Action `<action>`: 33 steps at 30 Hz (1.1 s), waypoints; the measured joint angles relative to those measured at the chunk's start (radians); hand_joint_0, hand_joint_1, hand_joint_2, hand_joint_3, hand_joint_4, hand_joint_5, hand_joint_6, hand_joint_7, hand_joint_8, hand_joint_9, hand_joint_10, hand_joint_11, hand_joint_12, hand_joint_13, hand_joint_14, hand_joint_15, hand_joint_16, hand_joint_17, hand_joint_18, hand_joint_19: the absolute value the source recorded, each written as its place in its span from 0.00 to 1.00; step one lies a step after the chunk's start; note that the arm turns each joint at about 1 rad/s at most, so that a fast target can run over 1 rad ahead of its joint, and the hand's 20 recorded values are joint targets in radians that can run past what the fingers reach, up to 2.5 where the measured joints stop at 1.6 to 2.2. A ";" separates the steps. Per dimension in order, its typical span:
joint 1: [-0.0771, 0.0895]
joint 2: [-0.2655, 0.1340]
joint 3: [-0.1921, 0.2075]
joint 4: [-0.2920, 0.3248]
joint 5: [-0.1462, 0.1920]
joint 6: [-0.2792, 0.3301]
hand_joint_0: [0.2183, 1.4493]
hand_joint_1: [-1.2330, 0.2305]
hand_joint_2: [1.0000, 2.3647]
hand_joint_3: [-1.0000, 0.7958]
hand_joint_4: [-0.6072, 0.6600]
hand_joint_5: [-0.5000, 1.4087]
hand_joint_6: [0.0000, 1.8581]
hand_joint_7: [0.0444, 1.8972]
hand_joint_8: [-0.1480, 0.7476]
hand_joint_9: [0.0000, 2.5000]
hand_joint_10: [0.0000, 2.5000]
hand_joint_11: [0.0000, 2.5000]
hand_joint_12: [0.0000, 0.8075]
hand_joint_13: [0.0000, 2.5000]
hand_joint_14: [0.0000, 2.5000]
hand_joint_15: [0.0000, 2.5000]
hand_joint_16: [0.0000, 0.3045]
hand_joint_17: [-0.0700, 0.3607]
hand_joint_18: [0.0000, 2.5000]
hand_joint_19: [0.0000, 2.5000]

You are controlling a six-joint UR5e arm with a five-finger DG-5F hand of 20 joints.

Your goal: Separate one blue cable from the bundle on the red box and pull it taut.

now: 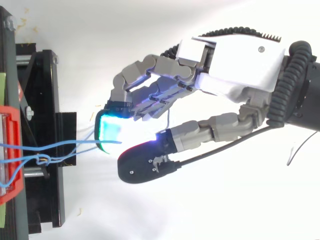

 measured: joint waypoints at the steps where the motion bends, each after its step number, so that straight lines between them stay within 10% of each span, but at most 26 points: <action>1: 0.001 0.000 -0.001 0.000 -0.001 0.000 0.32 0.28 0.00 0.45 0.46 0.26 0.45 0.48 0.44 0.25 0.00 0.00 0.58 0.26 0.00 0.04 0.22 0.51 0.24 0.13; 10: 0.013 0.000 -0.062 0.054 -0.006 -0.003 0.32 0.28 0.00 0.45 0.46 0.26 0.45 0.48 0.44 0.27 0.00 0.00 0.57 0.26 0.00 0.05 0.22 0.51 0.24 0.14; 21: 0.028 0.000 -0.141 0.265 -0.004 -0.008 0.31 0.28 0.00 0.45 0.46 0.26 0.45 0.47 0.45 0.28 0.00 0.00 0.57 0.27 0.00 0.06 0.22 0.51 0.24 0.15; 33: 0.035 0.000 -0.146 0.283 -0.003 -0.010 0.32 0.28 0.00 0.45 0.47 0.26 0.45 0.46 0.44 0.30 0.00 0.00 0.55 0.28 0.00 0.08 0.21 0.50 0.24 0.15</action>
